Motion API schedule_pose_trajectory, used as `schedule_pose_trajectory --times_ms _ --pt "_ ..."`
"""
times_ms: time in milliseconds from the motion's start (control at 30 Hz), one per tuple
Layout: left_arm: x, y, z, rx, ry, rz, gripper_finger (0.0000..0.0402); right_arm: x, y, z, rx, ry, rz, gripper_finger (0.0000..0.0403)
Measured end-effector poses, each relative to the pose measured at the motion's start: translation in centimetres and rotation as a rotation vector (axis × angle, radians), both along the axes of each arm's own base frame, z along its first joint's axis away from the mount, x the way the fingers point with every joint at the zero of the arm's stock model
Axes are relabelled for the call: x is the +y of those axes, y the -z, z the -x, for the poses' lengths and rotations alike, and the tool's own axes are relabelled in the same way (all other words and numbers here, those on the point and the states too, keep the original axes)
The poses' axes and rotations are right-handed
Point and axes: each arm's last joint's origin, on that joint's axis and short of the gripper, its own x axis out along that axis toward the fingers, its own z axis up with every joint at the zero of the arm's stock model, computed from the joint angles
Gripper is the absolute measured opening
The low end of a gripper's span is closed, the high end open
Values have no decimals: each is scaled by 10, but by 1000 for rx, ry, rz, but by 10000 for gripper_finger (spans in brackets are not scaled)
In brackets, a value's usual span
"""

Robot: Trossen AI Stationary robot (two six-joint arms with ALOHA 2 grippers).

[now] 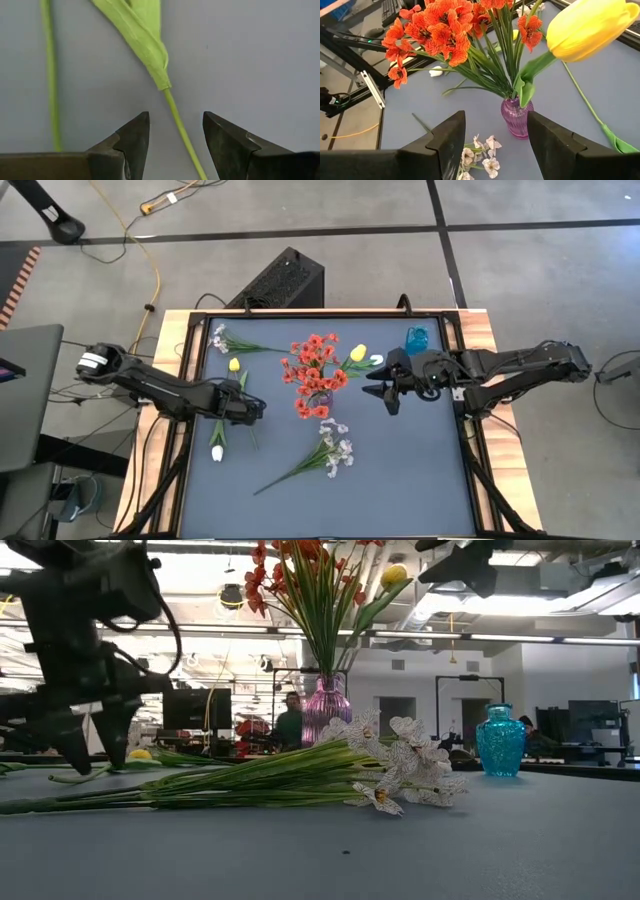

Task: Sort flowers into vase by color
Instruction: Put the yellow flower into the pink vase

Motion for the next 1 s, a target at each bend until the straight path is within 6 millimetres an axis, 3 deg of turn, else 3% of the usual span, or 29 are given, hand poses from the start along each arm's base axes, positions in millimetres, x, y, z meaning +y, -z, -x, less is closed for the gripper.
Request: schedule_pose_trajectory --times_ms 200,300,400,567,800,1000 --pt "-1 13 -9 62 63 -25 156 0 0 0 -1 14 -28 239" --pt "-1 13 -8 98 95 -17 103 1 0 0 -3 19 -45 239" --pt "-1 11 -5 101 120 -25 26 1 0 0 -4 21 -46 239" --pt "0 2 -4 26 106 -40 3 1 0 0 -6 22 -49 239" --pt "3 -44 -14 -418 83 -174 0 1 0 0 -9 30 -65 239" --pt "14 -91 2 -683 63 -408 0 1 0 0 -13 45 -93 239"
